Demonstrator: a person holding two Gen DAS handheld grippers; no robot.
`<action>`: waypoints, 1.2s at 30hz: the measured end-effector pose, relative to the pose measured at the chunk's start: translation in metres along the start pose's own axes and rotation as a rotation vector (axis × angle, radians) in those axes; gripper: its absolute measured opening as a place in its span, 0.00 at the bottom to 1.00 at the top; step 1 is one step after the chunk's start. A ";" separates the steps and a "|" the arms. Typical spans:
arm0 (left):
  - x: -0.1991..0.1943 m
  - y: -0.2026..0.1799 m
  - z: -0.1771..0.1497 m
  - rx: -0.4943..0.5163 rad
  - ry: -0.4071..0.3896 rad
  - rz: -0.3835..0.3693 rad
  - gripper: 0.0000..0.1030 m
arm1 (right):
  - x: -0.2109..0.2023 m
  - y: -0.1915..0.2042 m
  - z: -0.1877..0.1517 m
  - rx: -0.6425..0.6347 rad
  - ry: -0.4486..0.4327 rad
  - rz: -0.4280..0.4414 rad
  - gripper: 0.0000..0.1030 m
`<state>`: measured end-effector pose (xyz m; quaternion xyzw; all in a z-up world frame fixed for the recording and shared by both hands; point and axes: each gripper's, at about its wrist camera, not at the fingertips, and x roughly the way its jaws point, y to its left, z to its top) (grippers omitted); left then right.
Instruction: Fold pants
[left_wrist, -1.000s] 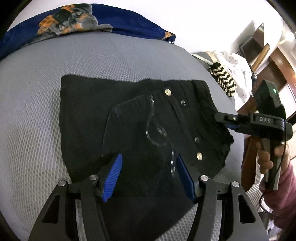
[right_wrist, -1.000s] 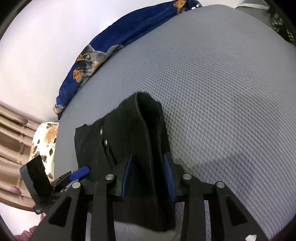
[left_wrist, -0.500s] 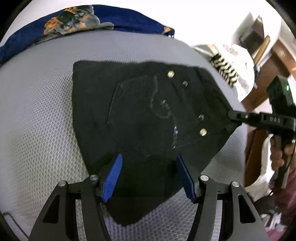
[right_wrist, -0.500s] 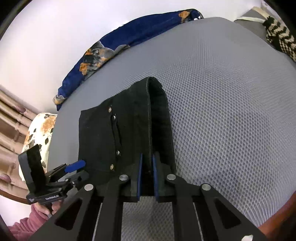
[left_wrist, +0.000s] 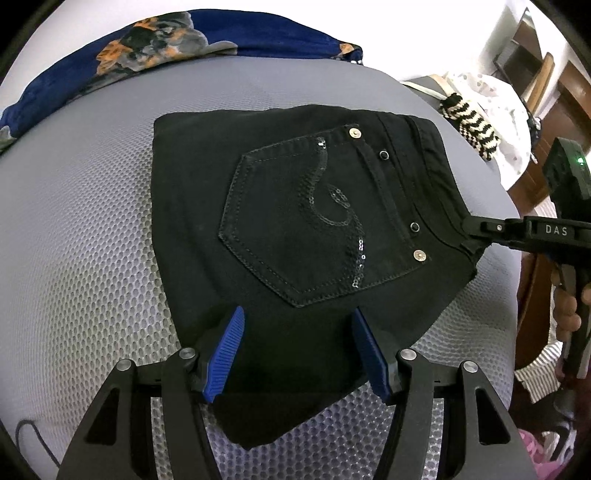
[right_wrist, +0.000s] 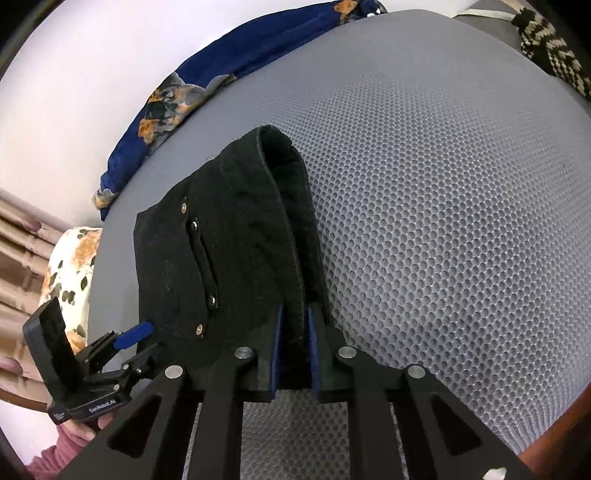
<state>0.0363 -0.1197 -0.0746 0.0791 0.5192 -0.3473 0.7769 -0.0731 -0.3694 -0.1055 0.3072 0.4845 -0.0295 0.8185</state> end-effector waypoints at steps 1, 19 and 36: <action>0.000 -0.001 0.000 -0.002 0.000 0.003 0.60 | -0.001 -0.001 0.000 0.000 -0.001 -0.001 0.14; -0.020 0.002 0.003 0.007 -0.051 0.194 0.60 | -0.014 0.011 0.007 -0.074 -0.027 -0.069 0.41; -0.041 0.068 0.003 -0.243 -0.072 0.081 0.65 | -0.021 0.011 0.020 -0.115 -0.029 -0.065 0.54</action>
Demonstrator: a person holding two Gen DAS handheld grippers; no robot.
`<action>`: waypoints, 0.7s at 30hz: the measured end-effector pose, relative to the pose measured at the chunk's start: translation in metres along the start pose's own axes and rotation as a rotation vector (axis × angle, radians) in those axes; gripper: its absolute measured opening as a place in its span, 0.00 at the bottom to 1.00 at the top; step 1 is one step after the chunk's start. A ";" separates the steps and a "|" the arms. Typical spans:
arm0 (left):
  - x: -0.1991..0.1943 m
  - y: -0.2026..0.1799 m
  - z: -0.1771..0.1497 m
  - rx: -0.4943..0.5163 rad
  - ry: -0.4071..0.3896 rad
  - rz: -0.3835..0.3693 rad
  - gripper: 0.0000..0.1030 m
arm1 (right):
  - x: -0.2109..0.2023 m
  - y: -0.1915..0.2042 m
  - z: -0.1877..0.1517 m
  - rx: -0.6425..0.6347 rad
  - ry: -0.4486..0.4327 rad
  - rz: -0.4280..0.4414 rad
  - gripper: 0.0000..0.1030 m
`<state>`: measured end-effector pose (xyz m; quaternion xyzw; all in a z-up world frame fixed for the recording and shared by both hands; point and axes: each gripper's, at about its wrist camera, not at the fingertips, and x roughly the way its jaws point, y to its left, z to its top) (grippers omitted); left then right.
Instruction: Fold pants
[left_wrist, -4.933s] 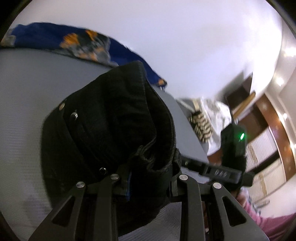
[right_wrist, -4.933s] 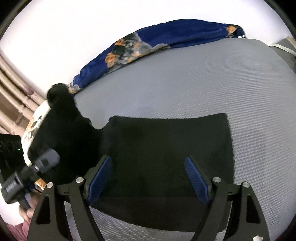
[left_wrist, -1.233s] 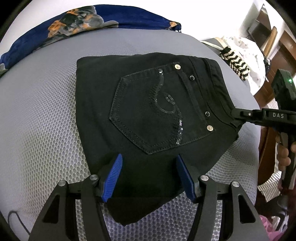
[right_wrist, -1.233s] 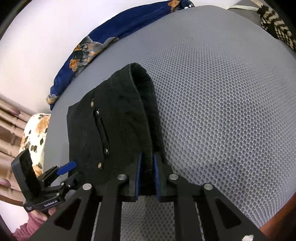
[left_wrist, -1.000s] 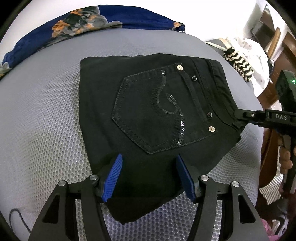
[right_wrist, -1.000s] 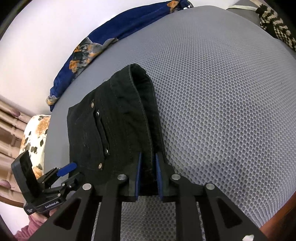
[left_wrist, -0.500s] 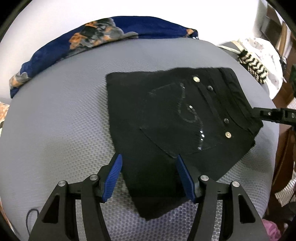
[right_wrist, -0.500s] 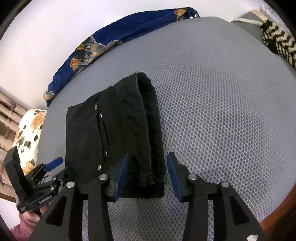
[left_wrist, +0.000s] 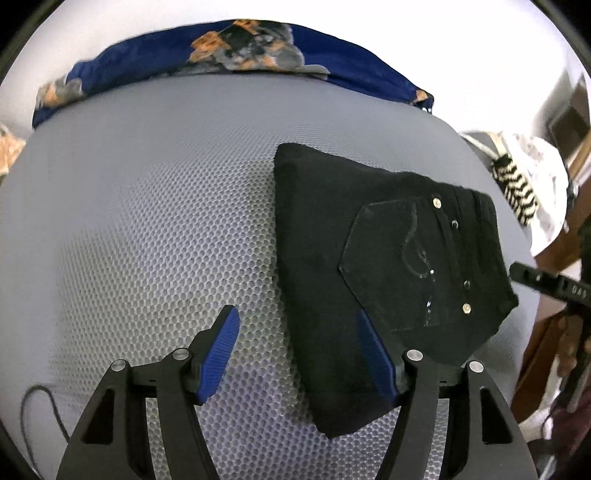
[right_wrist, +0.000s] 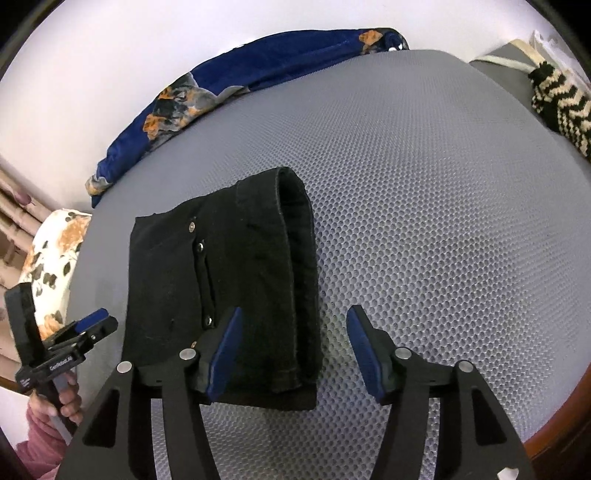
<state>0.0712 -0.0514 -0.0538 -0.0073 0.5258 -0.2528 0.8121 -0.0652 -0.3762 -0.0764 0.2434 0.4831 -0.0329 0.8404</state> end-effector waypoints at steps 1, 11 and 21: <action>0.000 0.004 0.000 -0.020 0.004 -0.022 0.65 | 0.001 -0.003 0.000 0.010 0.010 0.017 0.55; 0.013 0.019 0.000 -0.123 0.062 -0.199 0.65 | 0.014 -0.029 0.001 0.099 0.065 0.140 0.55; 0.033 0.027 0.000 -0.210 0.114 -0.308 0.65 | 0.039 -0.044 0.009 0.139 0.119 0.287 0.56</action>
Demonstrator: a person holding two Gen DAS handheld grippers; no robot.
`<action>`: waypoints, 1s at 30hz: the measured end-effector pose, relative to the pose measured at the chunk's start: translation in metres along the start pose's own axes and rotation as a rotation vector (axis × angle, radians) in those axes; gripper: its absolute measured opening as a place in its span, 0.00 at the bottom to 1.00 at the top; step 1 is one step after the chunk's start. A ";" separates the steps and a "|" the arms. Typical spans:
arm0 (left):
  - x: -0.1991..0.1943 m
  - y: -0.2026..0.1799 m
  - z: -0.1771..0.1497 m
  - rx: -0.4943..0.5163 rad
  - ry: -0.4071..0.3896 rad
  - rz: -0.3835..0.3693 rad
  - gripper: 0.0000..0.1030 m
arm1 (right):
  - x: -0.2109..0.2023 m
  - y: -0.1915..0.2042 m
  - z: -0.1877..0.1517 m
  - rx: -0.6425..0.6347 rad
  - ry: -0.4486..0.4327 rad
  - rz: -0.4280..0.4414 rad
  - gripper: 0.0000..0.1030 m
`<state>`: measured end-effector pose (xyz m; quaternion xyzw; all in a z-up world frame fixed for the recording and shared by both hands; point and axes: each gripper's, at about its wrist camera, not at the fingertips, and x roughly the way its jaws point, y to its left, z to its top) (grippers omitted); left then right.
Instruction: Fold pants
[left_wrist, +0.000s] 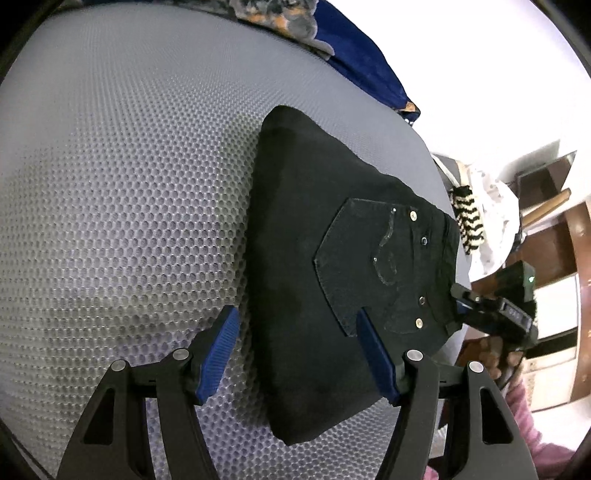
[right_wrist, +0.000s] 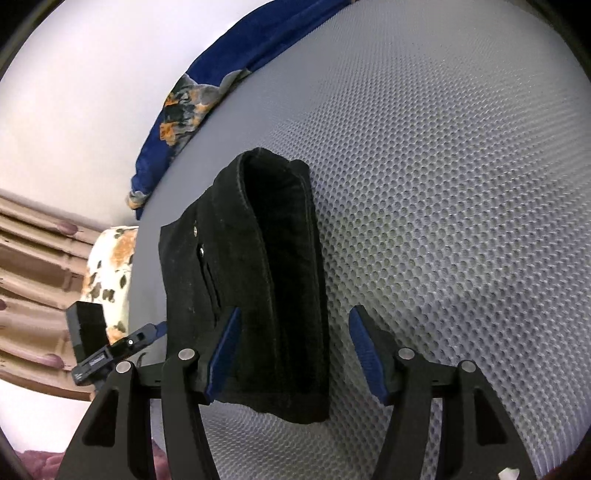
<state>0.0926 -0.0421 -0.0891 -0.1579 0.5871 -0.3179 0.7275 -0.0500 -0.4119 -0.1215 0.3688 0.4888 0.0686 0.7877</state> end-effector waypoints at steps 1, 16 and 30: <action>0.001 0.001 0.001 -0.003 0.003 -0.004 0.65 | 0.002 -0.002 0.000 -0.001 0.006 0.003 0.56; 0.023 0.001 0.013 -0.004 0.047 -0.070 0.65 | 0.031 -0.008 0.033 -0.031 0.119 0.176 0.50; 0.043 -0.028 0.024 0.150 -0.008 0.046 0.64 | 0.054 0.003 0.051 -0.042 0.160 0.230 0.49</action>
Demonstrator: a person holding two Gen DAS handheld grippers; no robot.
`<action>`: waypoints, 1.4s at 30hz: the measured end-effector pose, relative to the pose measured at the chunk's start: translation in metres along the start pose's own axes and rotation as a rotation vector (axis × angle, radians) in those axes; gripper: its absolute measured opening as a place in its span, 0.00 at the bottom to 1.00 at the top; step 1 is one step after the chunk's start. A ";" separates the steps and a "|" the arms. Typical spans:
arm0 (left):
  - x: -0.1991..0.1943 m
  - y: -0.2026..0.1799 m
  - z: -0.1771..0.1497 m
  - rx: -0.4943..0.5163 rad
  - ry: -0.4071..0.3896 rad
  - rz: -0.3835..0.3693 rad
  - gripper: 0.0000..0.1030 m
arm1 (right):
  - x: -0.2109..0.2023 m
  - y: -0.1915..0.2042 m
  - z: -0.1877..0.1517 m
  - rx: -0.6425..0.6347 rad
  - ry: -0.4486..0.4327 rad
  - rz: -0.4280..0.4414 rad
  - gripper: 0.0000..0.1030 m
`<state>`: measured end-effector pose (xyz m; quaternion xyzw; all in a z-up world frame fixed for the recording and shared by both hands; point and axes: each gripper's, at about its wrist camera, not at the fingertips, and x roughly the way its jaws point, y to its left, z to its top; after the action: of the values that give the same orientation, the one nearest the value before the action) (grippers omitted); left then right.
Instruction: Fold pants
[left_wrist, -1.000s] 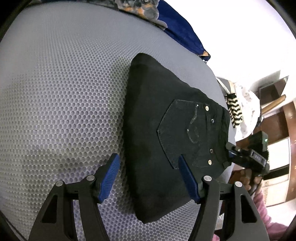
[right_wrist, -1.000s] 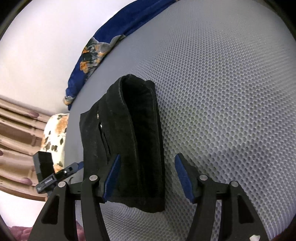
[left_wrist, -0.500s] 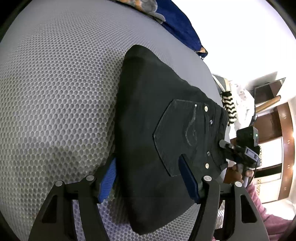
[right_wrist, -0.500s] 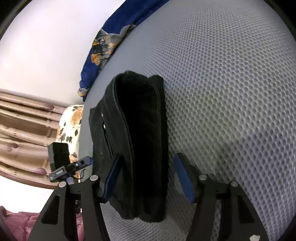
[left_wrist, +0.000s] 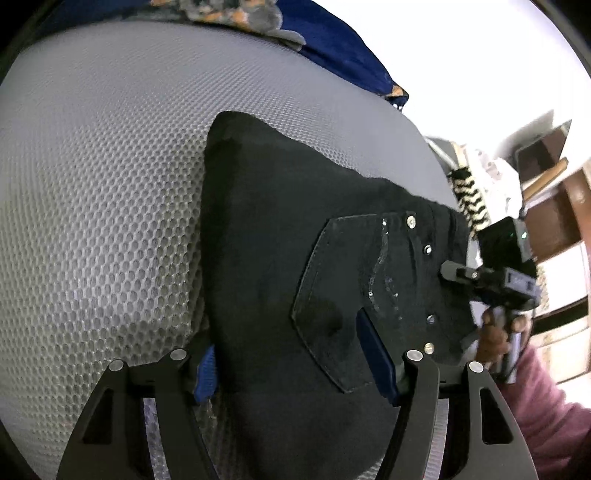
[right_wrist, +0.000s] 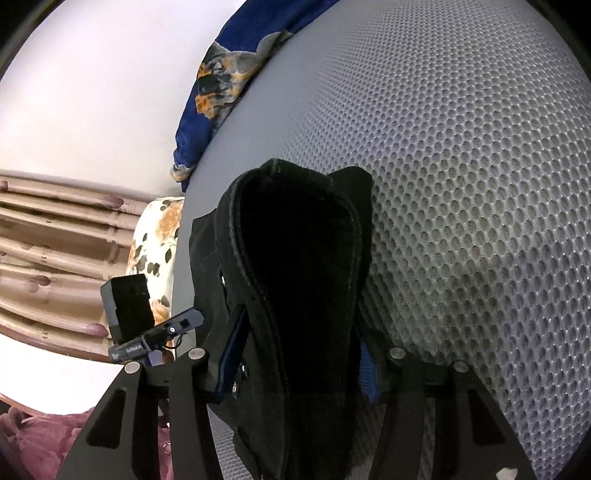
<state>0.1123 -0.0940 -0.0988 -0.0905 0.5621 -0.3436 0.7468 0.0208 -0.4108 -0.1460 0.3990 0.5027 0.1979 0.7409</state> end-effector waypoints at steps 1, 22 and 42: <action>0.001 -0.004 -0.001 0.022 -0.003 0.030 0.61 | 0.000 0.000 0.000 0.006 -0.005 -0.003 0.48; -0.006 -0.010 -0.005 0.087 -0.026 0.199 0.24 | -0.013 0.029 -0.018 -0.043 -0.133 -0.178 0.25; -0.052 -0.006 -0.018 0.109 -0.106 0.254 0.18 | 0.016 0.094 -0.021 -0.077 -0.118 -0.181 0.19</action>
<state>0.0872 -0.0615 -0.0615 0.0043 0.5092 -0.2712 0.8168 0.0185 -0.3343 -0.0846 0.3340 0.4843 0.1257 0.7988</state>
